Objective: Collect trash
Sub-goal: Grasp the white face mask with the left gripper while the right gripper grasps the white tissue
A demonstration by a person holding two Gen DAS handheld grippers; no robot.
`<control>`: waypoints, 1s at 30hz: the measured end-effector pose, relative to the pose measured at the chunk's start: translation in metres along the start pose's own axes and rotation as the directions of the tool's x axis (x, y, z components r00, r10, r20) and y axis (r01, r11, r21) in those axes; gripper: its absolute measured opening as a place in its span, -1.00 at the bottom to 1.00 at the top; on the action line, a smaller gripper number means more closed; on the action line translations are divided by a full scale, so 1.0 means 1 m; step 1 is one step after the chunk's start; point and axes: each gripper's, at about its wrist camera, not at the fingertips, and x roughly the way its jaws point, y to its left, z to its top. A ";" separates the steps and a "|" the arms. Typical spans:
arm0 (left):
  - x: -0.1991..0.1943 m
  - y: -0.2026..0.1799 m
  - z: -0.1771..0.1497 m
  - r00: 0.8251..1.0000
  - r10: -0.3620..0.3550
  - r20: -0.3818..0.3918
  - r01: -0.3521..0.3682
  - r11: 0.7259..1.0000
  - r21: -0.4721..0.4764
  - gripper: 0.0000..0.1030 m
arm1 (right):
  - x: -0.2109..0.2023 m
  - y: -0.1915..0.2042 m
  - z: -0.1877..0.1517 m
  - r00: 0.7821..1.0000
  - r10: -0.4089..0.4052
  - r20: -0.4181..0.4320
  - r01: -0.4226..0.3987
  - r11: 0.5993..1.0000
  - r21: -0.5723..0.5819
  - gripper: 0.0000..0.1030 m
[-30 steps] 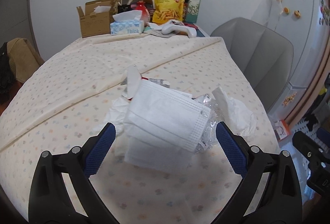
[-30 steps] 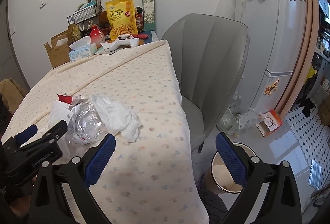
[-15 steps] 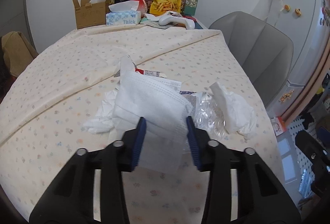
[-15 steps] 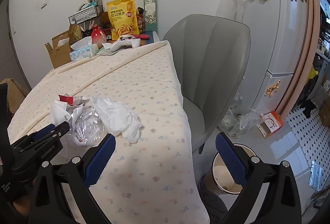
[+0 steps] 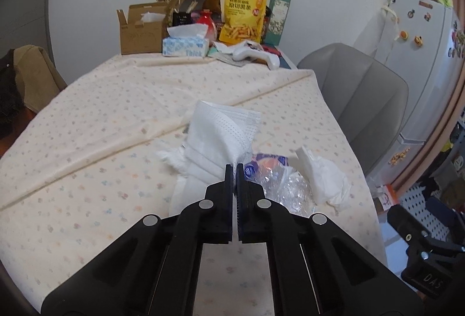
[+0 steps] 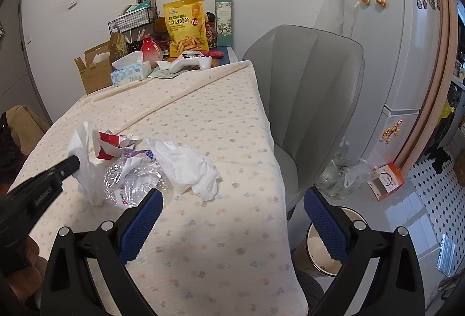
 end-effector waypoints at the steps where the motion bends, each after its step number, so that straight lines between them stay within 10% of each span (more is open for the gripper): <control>1: -0.003 0.003 0.002 1.000 0.009 0.011 -0.009 1.000 -0.003 -0.95 | 0.001 0.001 0.000 1.000 0.003 -0.001 -0.003 1.000 -0.002 0.85; 19: 0.029 0.018 0.015 0.997 0.080 0.019 -0.080 0.997 -0.005 -0.95 | 0.060 0.030 0.010 0.994 0.055 -0.097 -0.059 0.997 -0.043 0.57; 30: 0.056 0.020 0.010 0.996 0.082 -0.027 -0.083 0.996 -0.015 -0.95 | 0.106 0.031 0.007 0.978 0.067 -0.196 -0.074 0.997 -0.030 -0.14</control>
